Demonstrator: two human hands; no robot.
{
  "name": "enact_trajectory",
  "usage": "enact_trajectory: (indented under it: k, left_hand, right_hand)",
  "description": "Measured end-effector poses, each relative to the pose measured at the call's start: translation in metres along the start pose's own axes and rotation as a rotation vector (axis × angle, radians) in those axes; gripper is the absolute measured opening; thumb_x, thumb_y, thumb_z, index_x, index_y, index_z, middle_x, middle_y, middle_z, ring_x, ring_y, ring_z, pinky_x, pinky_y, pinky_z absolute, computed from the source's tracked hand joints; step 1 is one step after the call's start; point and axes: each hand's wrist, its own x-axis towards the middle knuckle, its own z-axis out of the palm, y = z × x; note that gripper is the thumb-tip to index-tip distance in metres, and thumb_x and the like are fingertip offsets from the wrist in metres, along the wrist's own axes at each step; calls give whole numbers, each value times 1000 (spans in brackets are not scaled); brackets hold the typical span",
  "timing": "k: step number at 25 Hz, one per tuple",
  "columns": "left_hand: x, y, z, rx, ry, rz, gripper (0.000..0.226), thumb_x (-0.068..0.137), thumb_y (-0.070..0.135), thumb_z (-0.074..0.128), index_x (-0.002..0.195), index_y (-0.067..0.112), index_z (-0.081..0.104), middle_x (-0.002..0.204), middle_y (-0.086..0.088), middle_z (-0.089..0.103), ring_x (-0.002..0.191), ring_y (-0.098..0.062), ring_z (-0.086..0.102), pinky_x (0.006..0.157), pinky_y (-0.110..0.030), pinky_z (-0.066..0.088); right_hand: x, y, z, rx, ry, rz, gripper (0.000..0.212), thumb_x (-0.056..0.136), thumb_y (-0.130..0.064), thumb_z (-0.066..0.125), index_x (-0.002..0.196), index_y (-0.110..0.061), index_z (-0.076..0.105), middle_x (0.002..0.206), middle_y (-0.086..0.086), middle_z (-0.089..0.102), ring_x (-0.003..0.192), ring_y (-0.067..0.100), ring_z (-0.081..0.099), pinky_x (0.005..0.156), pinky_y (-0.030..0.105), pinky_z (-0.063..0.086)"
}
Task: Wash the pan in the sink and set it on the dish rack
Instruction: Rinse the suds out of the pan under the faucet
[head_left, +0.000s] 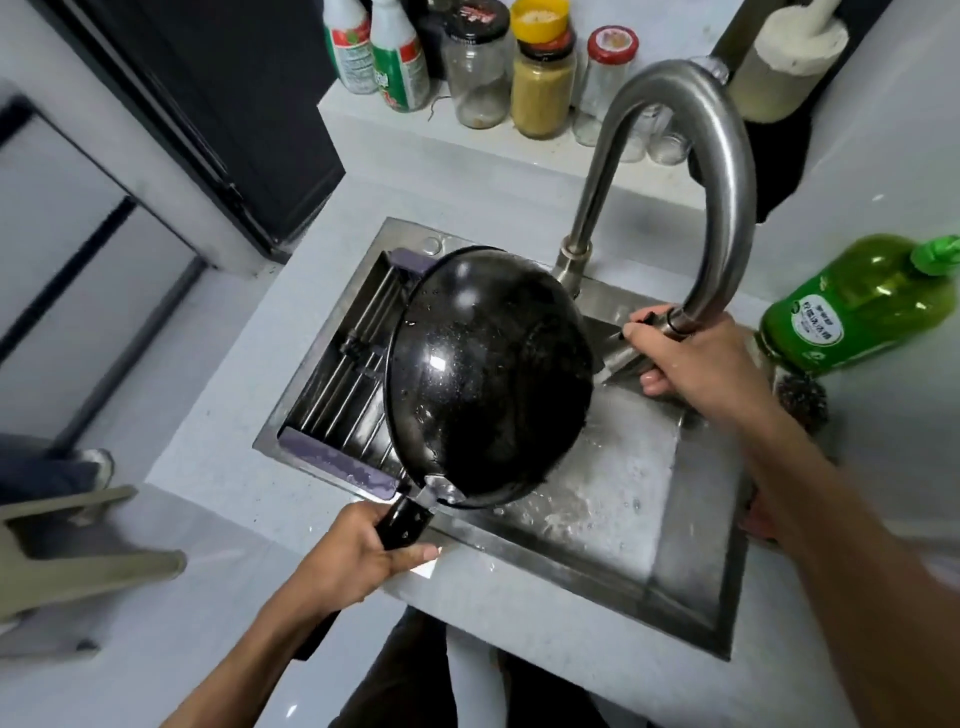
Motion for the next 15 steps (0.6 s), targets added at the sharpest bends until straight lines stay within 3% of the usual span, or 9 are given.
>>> enact_trajectory:
  k: [4, 8, 10, 15]
  left_hand:
    - [-18, -3, -32, -42, 66, 14, 53, 74, 23, 84, 66, -2, 38, 56, -3, 29, 47, -18, 28, 39, -24, 26]
    - [-23, -5, -67, -63, 132, 22, 52, 74, 20, 85, 57, 15, 36, 54, -4, 29, 46, -18, 30, 42, -28, 31]
    - [-19, -10, -84, -72, 192, -2, 54, 73, 19, 85, 53, 21, 35, 53, -3, 30, 45, -18, 31, 43, -27, 30]
    - [8, -30, -121, -96, 276, -57, 42, 73, 18, 84, 56, 15, 46, 53, -5, 32, 46, -18, 31, 43, -26, 28]
  right_hand:
    - [-11, -9, 8, -36, -11, -12, 15, 87, -34, 75, 93, -20, 73, 78, -2, 75, 58, 10, 69, 49, 15, 51]
    - [-24, -16, 19, -187, -58, -9, 34, 87, -47, 72, 78, -13, 73, 61, 0, 70, 57, 14, 65, 57, 29, 51]
    - [-28, -21, 27, -184, -108, 32, 37, 88, -50, 70, 80, -15, 74, 67, 5, 72, 59, 16, 64, 58, 30, 53]
    - [-22, -41, 59, -133, -131, -50, 15, 94, -41, 66, 96, -28, 74, 74, -4, 72, 63, 10, 68, 57, 23, 50]
